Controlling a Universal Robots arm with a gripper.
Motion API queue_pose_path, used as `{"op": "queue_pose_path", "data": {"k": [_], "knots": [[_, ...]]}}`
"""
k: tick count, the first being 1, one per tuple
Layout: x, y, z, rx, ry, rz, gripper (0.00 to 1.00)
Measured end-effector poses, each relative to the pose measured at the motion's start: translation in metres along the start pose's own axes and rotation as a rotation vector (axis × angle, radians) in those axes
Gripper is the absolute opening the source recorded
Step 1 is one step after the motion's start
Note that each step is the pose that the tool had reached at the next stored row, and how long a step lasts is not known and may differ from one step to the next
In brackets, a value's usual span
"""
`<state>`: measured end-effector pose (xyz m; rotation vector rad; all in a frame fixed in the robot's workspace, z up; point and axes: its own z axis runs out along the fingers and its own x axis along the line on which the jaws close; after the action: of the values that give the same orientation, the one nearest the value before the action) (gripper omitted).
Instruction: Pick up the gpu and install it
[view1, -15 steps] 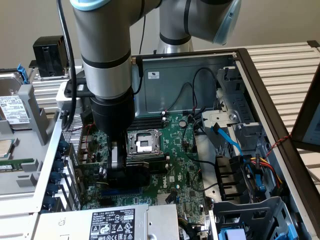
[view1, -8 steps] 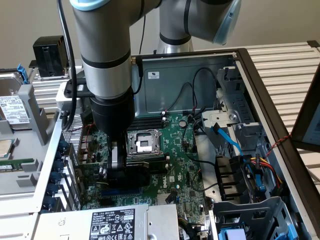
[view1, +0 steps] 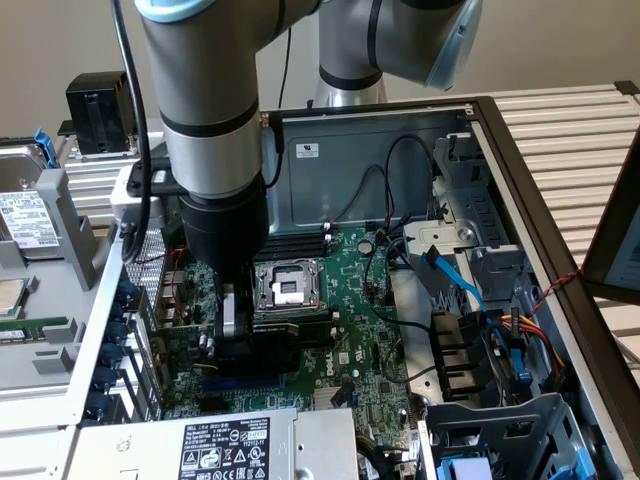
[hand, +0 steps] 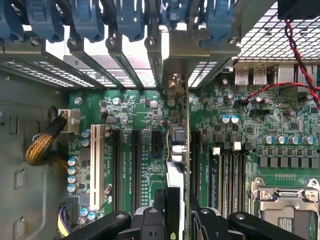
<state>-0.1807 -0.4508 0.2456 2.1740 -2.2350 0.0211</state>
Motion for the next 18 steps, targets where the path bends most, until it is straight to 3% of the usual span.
{"op": "queue_pose_path", "data": {"k": [12, 18], "knots": [[0.0000, 0.0022, 0.0004, 0.0042, -0.0015, 0.000, 0.27], [0.0000, 0.0040, 0.0004, 0.0111, -0.0034, 0.000, 0.27]]}}
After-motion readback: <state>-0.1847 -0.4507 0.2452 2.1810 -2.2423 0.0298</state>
